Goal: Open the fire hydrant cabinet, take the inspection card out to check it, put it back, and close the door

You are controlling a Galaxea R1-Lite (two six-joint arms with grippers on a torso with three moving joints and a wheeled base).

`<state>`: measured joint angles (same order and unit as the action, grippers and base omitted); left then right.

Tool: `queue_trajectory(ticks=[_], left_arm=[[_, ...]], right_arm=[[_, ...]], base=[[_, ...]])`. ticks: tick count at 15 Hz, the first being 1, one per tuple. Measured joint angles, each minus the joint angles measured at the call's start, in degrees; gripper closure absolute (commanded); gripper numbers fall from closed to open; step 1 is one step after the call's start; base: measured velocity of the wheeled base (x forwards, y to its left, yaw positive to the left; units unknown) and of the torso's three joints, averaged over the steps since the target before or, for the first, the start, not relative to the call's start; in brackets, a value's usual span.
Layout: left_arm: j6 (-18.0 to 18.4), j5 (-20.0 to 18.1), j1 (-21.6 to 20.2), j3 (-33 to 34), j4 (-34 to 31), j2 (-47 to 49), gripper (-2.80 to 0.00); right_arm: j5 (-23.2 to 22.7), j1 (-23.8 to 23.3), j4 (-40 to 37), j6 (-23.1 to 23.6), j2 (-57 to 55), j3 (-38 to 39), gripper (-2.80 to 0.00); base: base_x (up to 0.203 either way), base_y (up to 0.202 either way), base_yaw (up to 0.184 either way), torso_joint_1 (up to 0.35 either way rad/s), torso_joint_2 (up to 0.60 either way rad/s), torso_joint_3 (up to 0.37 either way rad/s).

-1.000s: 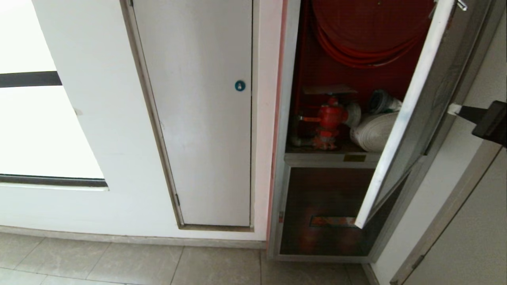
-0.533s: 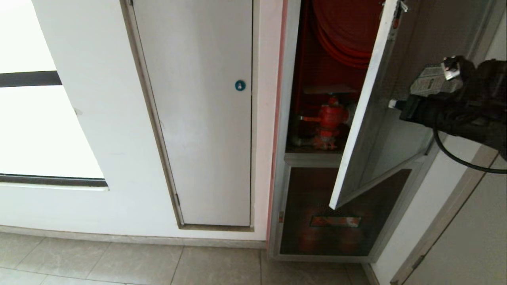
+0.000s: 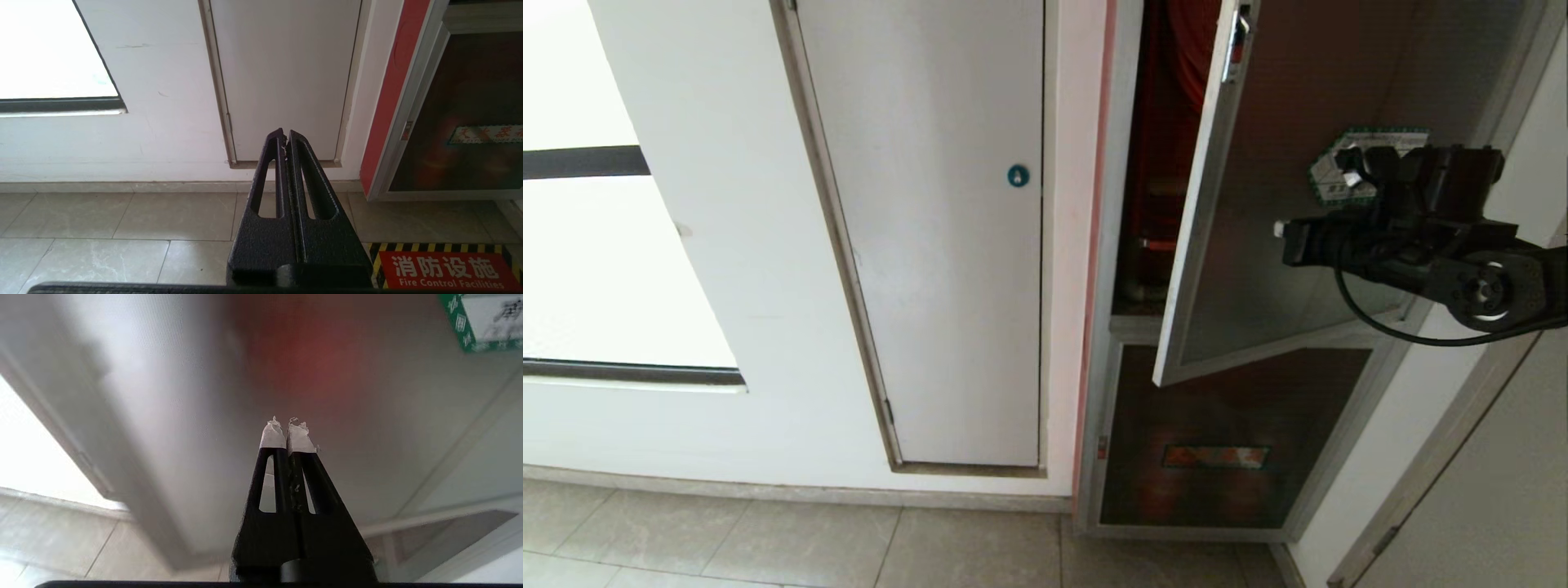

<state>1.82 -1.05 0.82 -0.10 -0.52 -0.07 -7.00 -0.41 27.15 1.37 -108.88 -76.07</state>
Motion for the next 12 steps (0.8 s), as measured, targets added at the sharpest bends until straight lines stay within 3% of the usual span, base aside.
queue_trajectory(ticks=[4, 12], left_arm=[[0.0, 0.0, 0.0, 0.0, 0.0, 0.0, 0.0], [0.0, 0.0, 0.0, 0.0, 0.0, 0.0, 0.0]], right_arm=[[0.0, 0.7, 0.0, 0.0, 12.2, 11.6, 0.0], [0.5, 6.3, -1.9, 0.1, 53.4, 36.5, 0.0]], base=[[0.0, 0.0, 0.0, 0.0, 0.0, 0.0], [0.0, 0.0, 0.0, 0.0, 0.0, 0.0]])
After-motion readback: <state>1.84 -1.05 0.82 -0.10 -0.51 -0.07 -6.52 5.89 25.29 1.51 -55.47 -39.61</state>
